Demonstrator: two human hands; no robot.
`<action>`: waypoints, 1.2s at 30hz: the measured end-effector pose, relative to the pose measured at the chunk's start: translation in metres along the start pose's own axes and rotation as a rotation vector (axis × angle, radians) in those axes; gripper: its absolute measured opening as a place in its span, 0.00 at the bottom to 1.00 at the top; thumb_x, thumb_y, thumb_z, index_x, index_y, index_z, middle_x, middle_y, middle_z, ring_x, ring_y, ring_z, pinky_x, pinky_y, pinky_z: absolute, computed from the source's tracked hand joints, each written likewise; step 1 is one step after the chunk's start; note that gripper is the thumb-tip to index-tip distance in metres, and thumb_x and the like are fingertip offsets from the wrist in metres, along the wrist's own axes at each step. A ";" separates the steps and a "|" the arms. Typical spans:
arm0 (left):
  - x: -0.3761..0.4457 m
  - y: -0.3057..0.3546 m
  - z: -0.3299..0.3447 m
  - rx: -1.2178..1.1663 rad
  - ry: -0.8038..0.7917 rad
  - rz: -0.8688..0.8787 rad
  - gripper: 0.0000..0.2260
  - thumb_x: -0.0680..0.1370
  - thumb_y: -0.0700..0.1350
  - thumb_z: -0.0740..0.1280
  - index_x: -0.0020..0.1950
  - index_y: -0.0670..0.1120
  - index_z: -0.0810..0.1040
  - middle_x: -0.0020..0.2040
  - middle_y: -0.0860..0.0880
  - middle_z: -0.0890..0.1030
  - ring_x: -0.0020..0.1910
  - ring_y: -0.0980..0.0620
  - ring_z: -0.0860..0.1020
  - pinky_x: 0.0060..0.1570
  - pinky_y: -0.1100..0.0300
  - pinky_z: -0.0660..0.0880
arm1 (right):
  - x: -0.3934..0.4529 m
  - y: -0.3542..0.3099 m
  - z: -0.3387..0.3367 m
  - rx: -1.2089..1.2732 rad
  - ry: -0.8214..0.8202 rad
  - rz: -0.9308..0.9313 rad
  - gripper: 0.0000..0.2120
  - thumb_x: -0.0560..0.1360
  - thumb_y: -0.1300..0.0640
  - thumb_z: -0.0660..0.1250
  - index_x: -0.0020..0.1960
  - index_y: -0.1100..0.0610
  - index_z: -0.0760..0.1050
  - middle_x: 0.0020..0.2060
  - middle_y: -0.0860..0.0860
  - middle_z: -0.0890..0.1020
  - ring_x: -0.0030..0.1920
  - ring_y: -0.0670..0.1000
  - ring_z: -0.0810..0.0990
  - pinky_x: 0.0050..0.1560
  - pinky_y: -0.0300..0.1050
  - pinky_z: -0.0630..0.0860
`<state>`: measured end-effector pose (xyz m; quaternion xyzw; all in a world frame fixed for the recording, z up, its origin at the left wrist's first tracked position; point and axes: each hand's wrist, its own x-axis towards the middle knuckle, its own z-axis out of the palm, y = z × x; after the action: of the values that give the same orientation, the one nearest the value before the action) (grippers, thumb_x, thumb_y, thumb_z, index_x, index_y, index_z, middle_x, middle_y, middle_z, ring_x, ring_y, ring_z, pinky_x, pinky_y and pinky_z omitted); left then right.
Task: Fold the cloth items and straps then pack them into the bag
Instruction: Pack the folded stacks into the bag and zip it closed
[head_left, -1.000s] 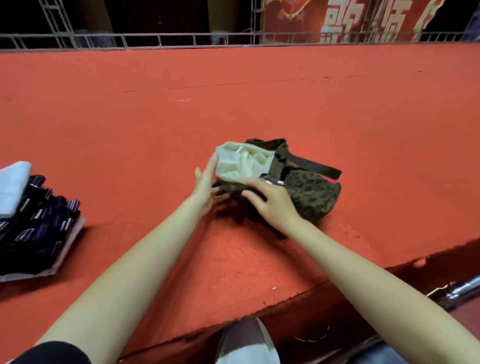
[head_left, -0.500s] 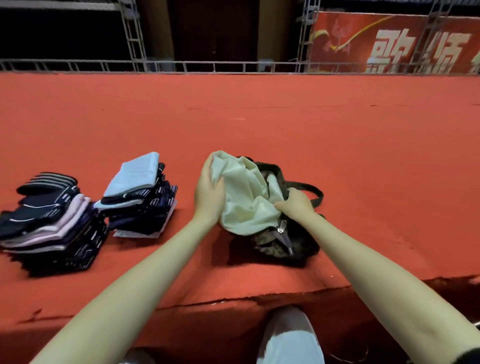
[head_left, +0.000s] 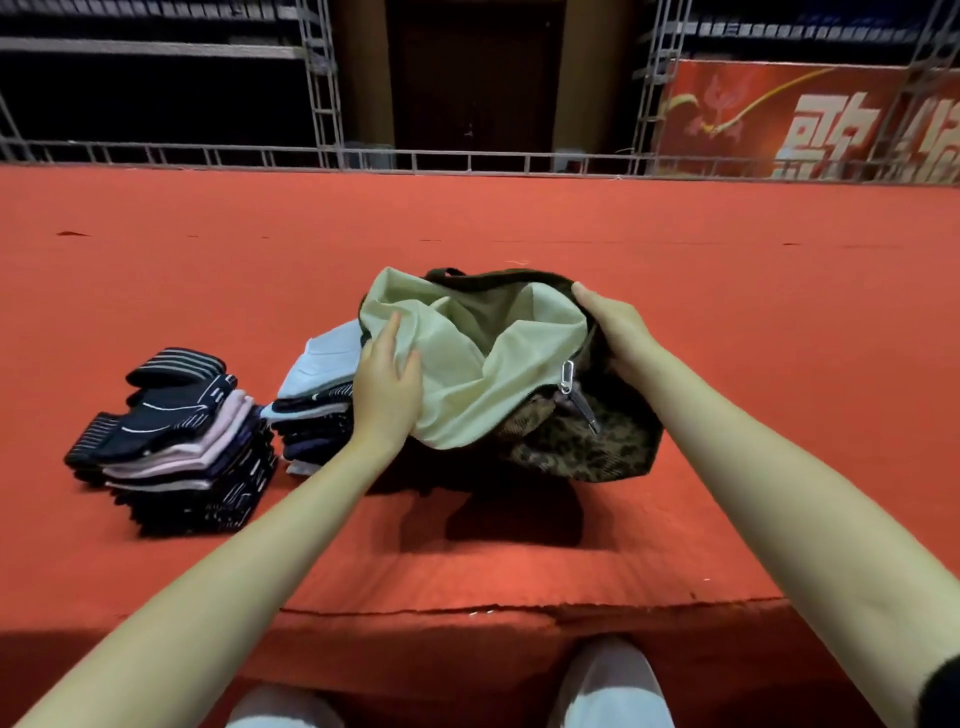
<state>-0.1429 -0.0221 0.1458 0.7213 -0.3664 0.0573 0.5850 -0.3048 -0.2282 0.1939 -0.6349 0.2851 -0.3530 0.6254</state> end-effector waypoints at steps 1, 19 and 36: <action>0.000 0.004 0.004 -0.020 0.004 -0.013 0.21 0.80 0.43 0.60 0.74 0.46 0.65 0.71 0.47 0.69 0.66 0.59 0.66 0.57 0.72 0.58 | 0.001 -0.003 -0.005 0.122 0.036 0.007 0.20 0.72 0.45 0.70 0.54 0.60 0.81 0.48 0.56 0.85 0.48 0.55 0.84 0.51 0.48 0.80; -0.061 0.001 0.077 0.730 -0.328 0.343 0.18 0.71 0.52 0.65 0.60 0.52 0.75 0.57 0.43 0.70 0.59 0.41 0.67 0.53 0.49 0.67 | -0.035 0.086 -0.116 -1.064 0.561 -0.032 0.18 0.75 0.56 0.61 0.62 0.61 0.72 0.58 0.61 0.75 0.62 0.62 0.70 0.59 0.55 0.69; 0.023 -0.038 0.176 0.854 -0.998 0.203 0.31 0.75 0.66 0.56 0.72 0.48 0.65 0.68 0.43 0.71 0.67 0.43 0.69 0.65 0.49 0.66 | -0.074 0.131 -0.097 -1.238 -0.218 -0.223 0.12 0.74 0.47 0.64 0.55 0.49 0.79 0.33 0.45 0.79 0.38 0.48 0.77 0.40 0.43 0.70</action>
<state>-0.1644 -0.1873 0.0729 0.7916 -0.6046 -0.0884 -0.0004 -0.4158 -0.2333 0.0540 -0.9368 0.3030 -0.1191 0.1277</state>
